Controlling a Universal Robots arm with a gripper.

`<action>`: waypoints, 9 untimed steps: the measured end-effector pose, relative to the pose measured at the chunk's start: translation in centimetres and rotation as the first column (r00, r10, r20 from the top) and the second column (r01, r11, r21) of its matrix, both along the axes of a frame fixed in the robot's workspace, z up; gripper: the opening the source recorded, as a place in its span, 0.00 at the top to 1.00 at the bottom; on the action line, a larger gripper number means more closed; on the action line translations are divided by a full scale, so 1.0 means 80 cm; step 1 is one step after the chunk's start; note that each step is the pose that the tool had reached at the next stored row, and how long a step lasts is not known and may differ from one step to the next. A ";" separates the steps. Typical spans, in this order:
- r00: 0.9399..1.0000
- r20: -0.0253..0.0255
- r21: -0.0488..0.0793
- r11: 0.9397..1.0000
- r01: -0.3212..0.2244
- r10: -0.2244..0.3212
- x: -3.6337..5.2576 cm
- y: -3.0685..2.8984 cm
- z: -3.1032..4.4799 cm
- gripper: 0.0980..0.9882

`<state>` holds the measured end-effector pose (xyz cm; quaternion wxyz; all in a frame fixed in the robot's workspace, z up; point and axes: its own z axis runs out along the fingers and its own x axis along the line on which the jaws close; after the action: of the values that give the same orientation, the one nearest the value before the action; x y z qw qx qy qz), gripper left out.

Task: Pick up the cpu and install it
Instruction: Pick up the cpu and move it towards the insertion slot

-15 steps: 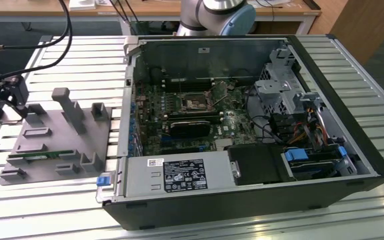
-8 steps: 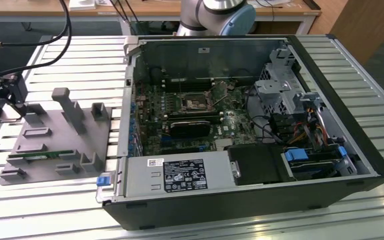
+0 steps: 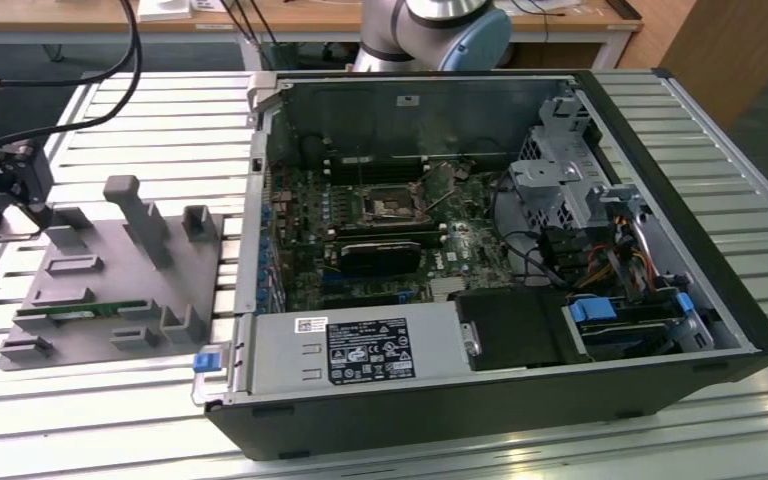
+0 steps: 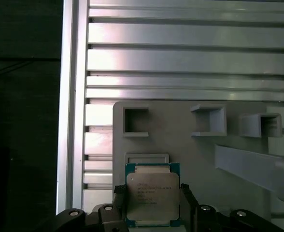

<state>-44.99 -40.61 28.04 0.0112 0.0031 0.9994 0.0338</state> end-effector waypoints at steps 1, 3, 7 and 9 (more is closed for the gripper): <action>1.000 0.000 0.000 1.000 0.000 0.000 0.000 0.0002 0.0008 0.52; 1.000 0.000 0.000 1.000 0.000 0.000 0.000 0.0007 0.0026 0.52; 1.000 0.000 0.000 1.000 0.000 0.000 0.000 0.0016 0.0070 0.52; 1.000 0.000 0.000 1.000 0.000 0.000 0.000 0.0019 0.0098 0.52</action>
<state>-45.00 -40.45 28.83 0.0112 0.0031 0.9994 0.0338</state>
